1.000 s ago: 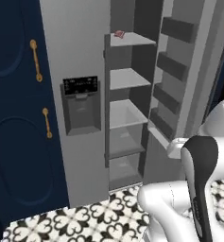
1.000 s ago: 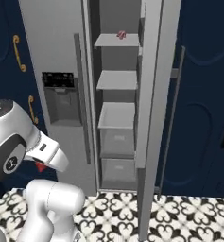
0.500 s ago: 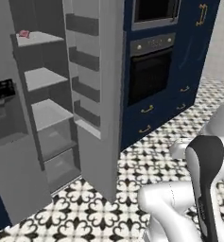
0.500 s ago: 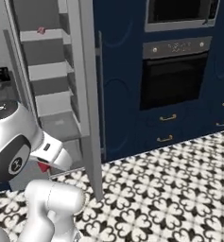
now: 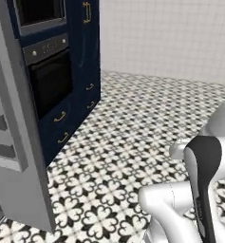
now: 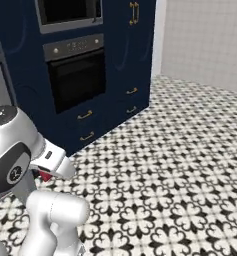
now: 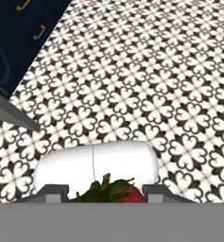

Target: Take the strawberry from the fridge and place it on top of the pancake, located on the dining counter.

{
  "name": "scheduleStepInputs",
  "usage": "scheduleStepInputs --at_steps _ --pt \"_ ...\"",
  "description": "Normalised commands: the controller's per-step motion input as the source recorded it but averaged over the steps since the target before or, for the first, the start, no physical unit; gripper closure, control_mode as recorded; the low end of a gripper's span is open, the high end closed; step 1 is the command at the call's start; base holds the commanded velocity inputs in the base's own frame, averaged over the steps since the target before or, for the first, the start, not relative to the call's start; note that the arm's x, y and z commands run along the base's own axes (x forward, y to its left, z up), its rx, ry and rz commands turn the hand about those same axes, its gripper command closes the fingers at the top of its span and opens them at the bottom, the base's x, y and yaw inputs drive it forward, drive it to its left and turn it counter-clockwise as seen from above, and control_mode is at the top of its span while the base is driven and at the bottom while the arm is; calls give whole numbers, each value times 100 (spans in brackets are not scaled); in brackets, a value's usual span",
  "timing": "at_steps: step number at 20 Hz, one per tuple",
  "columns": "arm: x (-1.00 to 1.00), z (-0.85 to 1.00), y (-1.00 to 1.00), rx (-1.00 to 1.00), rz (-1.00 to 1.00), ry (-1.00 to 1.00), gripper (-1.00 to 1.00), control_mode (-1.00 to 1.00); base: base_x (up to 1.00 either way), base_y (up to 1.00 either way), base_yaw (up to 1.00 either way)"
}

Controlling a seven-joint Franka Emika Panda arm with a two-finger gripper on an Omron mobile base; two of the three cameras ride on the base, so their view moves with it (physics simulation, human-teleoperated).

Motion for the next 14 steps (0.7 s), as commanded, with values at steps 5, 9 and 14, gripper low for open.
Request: scheduleStepInputs --at_steps 5,9,14 --pt "0 0 0 0 0 0 100 100 66 -78 -56" --pt "0 0 0 0 0 0 100 100 95 -61 -46" --pt "0 0 0 0 0 0 100 100 100 -38 -32"
